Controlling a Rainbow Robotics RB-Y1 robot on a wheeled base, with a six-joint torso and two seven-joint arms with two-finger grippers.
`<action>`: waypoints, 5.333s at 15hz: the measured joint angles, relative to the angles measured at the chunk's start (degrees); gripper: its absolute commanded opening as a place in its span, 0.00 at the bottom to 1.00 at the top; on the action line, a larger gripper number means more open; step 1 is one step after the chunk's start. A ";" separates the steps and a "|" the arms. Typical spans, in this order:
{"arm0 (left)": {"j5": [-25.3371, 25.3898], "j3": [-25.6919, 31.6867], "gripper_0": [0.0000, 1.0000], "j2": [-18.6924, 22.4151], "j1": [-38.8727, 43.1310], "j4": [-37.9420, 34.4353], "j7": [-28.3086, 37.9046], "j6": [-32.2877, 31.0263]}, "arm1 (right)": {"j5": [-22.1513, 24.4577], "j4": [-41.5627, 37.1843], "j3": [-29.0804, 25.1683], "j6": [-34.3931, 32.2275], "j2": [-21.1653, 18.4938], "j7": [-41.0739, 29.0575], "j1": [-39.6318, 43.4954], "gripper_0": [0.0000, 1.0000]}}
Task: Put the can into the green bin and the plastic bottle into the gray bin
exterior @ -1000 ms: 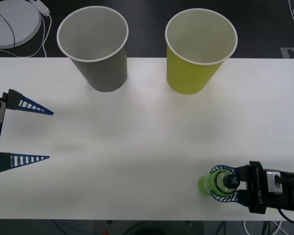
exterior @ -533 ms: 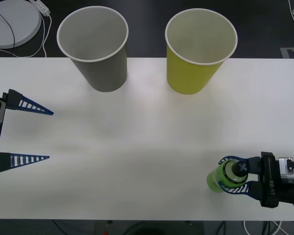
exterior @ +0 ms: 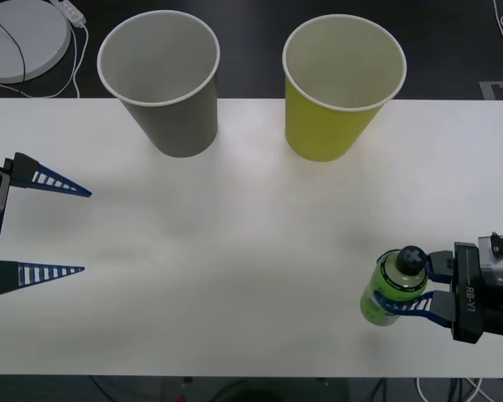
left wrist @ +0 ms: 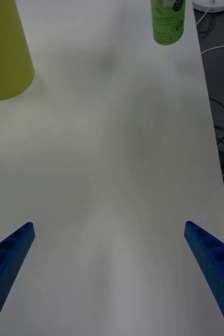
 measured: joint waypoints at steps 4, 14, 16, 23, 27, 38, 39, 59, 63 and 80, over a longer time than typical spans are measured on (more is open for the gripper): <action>0.00 0.00 1.00 0.00 0.00 0.00 0.00 0.00 | 5.40 -6.76 -4.51 1.55 -0.16 -12.45 1.47 0.00; 0.00 0.00 1.00 0.00 0.00 0.00 0.00 0.00 | 16.67 -22.51 -13.97 3.70 -1.35 -44.74 1.75 0.00; 0.00 0.00 1.00 0.00 0.00 0.00 0.00 0.00 | 18.84 -25.10 -15.60 3.70 -1.74 -51.17 1.15 0.00; 0.00 0.00 1.00 0.00 0.00 0.00 0.00 0.00 | 28.60 -32.82 -17.78 3.71 -3.55 -74.23 -4.50 0.00; 0.00 0.00 1.00 0.00 0.00 0.00 0.00 0.00 | 33.32 -34.91 -17.68 3.69 -5.09 -84.10 -8.91 0.00; 0.00 0.00 1.00 0.00 0.00 0.00 0.00 0.00 | 32.43 -29.00 -15.30 -4.41 -7.80 -89.81 -26.86 0.00; 0.00 0.00 1.00 0.00 0.00 0.00 0.00 0.00 | 32.43 -28.06 -14.06 -4.78 -7.96 -89.78 -28.99 0.00; 0.00 0.00 1.00 0.00 0.00 0.00 0.00 0.00 | 35.20 0.55 21.28 -13.44 0.23 -89.85 -81.20 0.00; 0.00 0.00 1.00 0.00 0.00 0.00 0.00 0.00 | 38.78 9.57 24.26 -19.16 7.96 -89.85 -88.97 0.00; 0.00 0.00 1.00 0.00 0.00 0.00 0.00 0.00 | 64.37 41.05 25.78 -26.71 36.00 -96.70 -106.98 0.00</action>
